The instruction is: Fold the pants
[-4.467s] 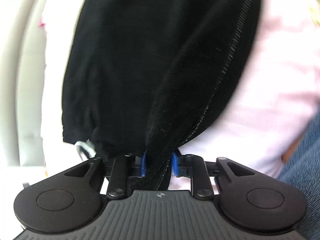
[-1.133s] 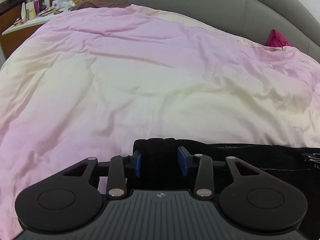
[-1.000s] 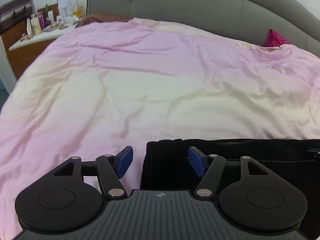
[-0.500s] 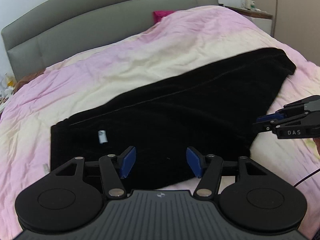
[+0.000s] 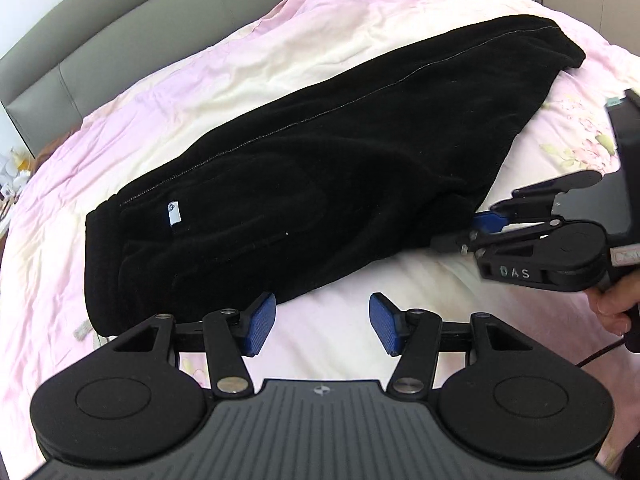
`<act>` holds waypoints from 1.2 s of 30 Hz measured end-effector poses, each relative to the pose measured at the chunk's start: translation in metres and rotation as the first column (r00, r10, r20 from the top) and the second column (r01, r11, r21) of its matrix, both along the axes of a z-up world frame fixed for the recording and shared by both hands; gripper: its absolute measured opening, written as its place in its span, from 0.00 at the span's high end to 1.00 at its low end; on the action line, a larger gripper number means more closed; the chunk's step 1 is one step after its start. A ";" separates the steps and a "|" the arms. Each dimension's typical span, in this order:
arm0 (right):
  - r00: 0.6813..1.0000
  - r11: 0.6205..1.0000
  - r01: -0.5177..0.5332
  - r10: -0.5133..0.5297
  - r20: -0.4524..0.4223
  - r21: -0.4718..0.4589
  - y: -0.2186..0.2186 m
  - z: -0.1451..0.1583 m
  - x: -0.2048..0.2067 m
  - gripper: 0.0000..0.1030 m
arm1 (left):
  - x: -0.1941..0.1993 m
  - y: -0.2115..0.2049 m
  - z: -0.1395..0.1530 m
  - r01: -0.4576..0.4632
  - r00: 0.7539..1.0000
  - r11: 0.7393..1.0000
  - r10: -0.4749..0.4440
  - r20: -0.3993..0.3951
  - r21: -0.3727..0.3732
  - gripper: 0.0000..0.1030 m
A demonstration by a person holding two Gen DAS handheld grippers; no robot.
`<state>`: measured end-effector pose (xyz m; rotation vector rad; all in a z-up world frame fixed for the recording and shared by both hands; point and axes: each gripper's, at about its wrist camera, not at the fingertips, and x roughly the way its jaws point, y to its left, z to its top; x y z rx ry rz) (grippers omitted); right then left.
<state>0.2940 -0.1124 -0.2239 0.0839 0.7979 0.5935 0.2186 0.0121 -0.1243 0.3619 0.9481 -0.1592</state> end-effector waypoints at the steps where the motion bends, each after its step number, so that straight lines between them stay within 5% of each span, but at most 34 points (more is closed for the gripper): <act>1: 0.999 1.000 -0.011 0.011 0.031 -0.006 0.002 0.005 -0.002 0.90 | 0.000 -0.001 0.001 0.002 1.000 1.000 -0.002 0.002 -0.010 0.40; 4: 0.994 0.998 -0.048 0.051 0.093 -0.038 0.003 0.020 -0.010 0.93 | 0.004 -0.003 0.001 0.000 1.000 0.998 -0.001 -0.004 -0.068 0.42; 8: 0.997 0.991 -0.073 0.074 0.005 -0.109 0.005 -0.006 -0.023 0.98 | 0.011 -0.015 -0.009 -0.029 0.998 0.989 0.020 -0.059 -0.144 0.44; 11: 0.996 0.992 -0.086 0.083 -0.040 -0.094 0.000 -0.016 -0.033 1.00 | 0.013 -0.015 -0.016 -0.118 0.990 0.954 0.092 -0.106 -0.277 0.44; 14: 0.997 0.996 -0.052 0.049 -0.053 -0.073 -0.014 -0.007 -0.040 1.00 | 0.016 -0.007 -0.031 -0.280 0.958 0.862 0.219 -0.186 -0.422 0.44; 18: 0.999 0.997 -0.009 0.005 -0.046 -0.082 -0.047 0.011 -0.046 1.00 | 0.021 0.008 -0.055 -0.449 0.893 0.653 0.345 -0.288 -0.610 0.36; 23: 0.998 0.986 0.059 -0.063 -0.024 -0.158 -0.106 0.027 -0.048 0.98 | 0.037 0.005 -0.074 -0.535 0.840 0.543 0.424 -0.338 -0.648 0.35; 25: 0.996 0.976 0.090 -0.094 -0.010 -0.198 -0.134 0.032 -0.044 0.96 | 0.044 -0.003 -0.080 -0.548 0.833 0.568 0.434 -0.343 -0.614 0.42; 26: 0.994 0.968 0.104 -0.108 -0.003 -0.226 -0.149 0.036 -0.039 0.93 | 0.047 -0.003 -0.078 -0.559 0.828 0.590 0.440 -0.348 -0.582 0.56; 30: 0.990 0.924 0.141 -0.131 0.051 -0.357 -0.211 0.049 -0.010 0.83 | 0.060 -0.016 -0.076 -0.582 0.813 0.638 0.451 -0.368 -0.505 0.79; 34: 0.986 0.846 0.164 -0.120 0.118 -0.508 -0.271 0.053 0.024 0.82 | 0.073 -0.033 -0.071 -0.582 0.808 0.719 0.456 -0.373 -0.381 0.82; 36: 0.981 0.815 0.190 -0.143 0.127 -0.547 -0.304 0.053 0.049 0.82 | 0.078 -0.038 -0.073 -0.579 0.807 0.738 0.456 -0.376 -0.347 0.82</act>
